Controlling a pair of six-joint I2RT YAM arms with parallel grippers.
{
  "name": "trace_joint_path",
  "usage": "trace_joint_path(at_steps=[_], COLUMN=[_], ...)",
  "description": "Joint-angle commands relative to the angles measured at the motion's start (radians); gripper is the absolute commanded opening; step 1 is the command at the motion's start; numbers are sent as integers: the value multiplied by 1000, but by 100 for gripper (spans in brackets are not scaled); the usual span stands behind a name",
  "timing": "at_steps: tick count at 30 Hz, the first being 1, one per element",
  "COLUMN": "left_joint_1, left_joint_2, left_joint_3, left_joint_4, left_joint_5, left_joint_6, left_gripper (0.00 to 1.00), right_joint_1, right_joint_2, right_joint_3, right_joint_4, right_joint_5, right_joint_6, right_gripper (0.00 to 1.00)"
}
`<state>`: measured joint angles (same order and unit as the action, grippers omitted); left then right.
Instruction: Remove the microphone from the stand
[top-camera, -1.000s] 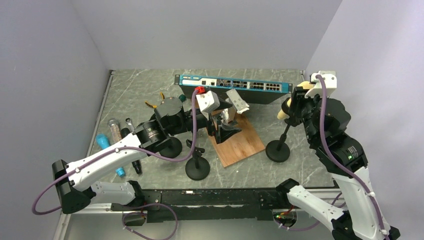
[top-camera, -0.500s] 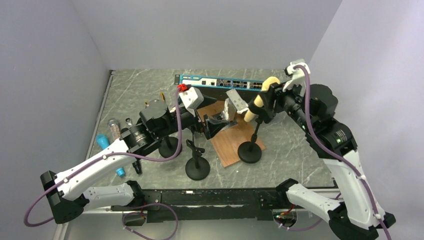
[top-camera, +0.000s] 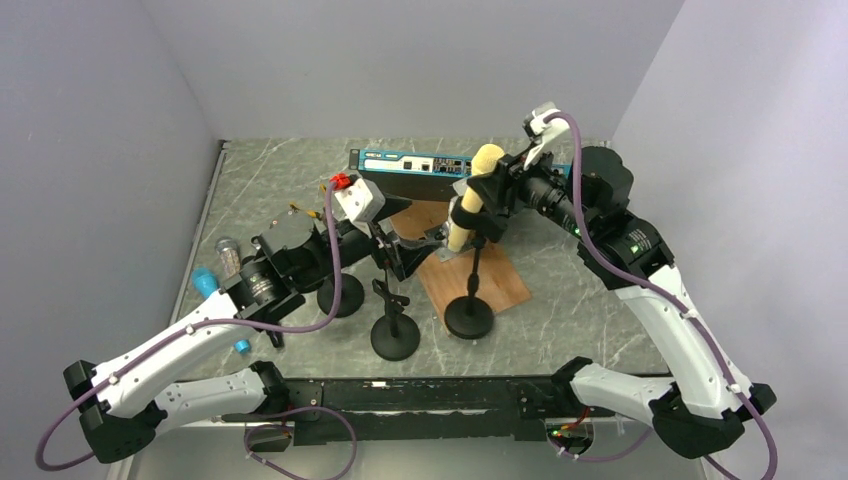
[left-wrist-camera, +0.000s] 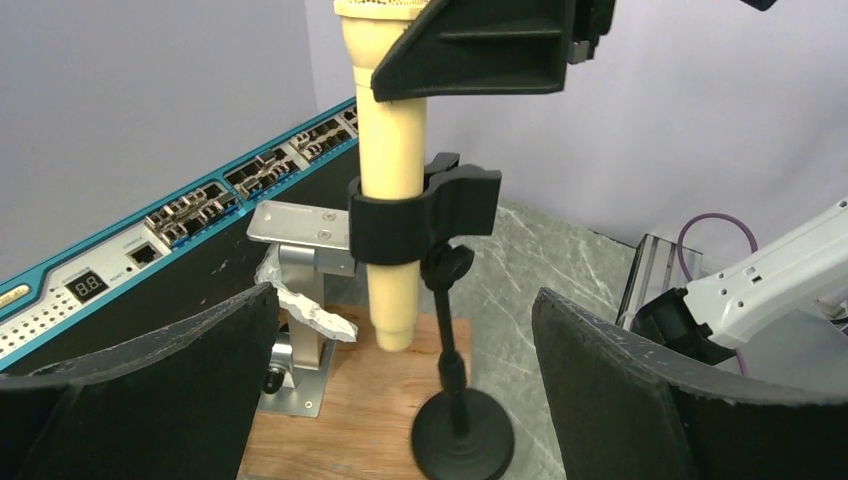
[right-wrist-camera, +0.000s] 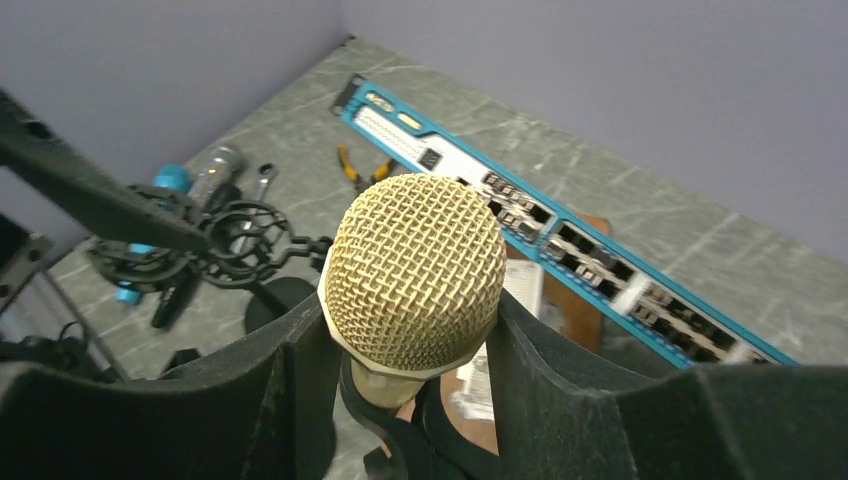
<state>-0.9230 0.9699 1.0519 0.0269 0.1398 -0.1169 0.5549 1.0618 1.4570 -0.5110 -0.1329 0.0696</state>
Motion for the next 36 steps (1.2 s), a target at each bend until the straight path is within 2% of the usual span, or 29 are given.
trace_joint_path(at_steps=[1,6,10,15,24,27,31,36], left_joint_1=[7,9,9,10,16,40,115,141], left_joint_2=[-25,-12,-2,-25,-6,16,26,68], left_joint_3=[-2,3,19,1,-8,18,31,54], left_joint_4=[5,8,-6,-10,0,-25,-38,39], left_joint_5=[-22,-9,-2,-20,-14,-45,16,150], left_joint_6=[-4,-9,-15,-25,-42,-95,-159,-88], left_gripper=[99,99,99,99,100,99,99,99], right_joint_1=[55,71,91,178,295,309,315,315], right_joint_2=[-41,-78,-31,8,21,32,39,32], right_joint_3=[9,-87,-88,-31,-36,-35,-38,-54], right_joint_4=[178,293,327,258,191,159,137,132], right_joint_5=[-31,-105,-139,0,108,130,177,214], right_joint_6=[15,-22,-60,-177,-233,-237,-212,-165], right_gripper=[0,0,0,0,0,0,13,23])
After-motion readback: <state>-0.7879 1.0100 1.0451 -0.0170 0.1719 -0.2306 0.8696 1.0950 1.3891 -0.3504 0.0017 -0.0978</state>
